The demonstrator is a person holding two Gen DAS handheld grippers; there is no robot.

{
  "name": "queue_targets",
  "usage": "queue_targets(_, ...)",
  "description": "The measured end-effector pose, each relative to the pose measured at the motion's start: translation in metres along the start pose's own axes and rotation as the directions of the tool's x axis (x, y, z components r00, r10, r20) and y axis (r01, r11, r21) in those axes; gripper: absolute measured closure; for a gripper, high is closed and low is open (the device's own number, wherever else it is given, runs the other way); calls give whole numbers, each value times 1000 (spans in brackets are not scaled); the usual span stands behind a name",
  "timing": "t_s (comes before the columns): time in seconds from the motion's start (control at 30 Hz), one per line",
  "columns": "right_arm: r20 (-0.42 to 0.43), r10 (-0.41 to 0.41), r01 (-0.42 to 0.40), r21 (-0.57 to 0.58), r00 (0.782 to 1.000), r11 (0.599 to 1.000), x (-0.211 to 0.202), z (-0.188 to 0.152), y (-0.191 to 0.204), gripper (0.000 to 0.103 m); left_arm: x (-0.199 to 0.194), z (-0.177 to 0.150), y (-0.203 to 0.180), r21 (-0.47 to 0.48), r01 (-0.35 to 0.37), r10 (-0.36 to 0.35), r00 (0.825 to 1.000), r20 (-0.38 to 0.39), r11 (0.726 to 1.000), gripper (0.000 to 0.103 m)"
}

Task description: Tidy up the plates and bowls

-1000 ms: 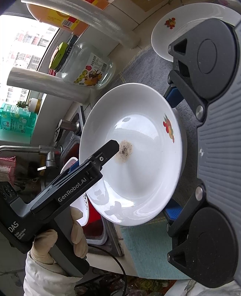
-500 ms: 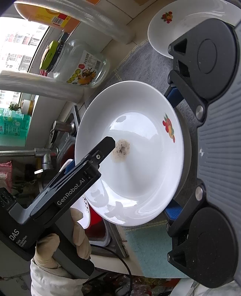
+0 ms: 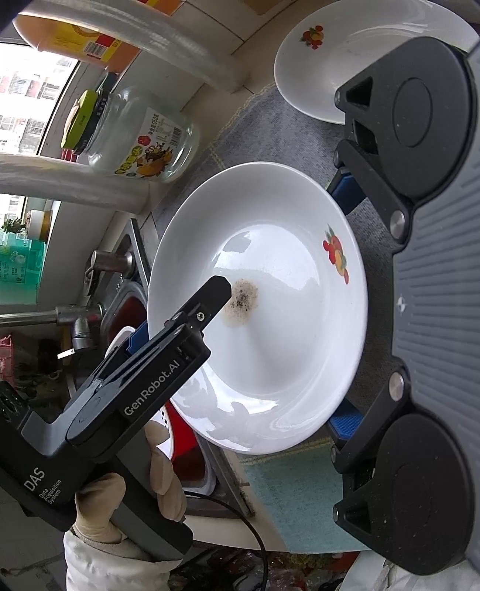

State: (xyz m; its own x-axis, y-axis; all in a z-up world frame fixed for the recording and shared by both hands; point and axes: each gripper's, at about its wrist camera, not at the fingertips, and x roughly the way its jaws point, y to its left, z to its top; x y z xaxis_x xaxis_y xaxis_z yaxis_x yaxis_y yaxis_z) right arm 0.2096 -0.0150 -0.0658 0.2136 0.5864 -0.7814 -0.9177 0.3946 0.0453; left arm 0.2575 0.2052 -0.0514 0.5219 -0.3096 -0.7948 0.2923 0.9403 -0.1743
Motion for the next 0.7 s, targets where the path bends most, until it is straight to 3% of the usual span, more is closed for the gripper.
queue_targets(0.7,-105,31,-28,24,994,999,10,3,-2,0,4,-3,1,-29,9,-9,1000,-10,1000,29)
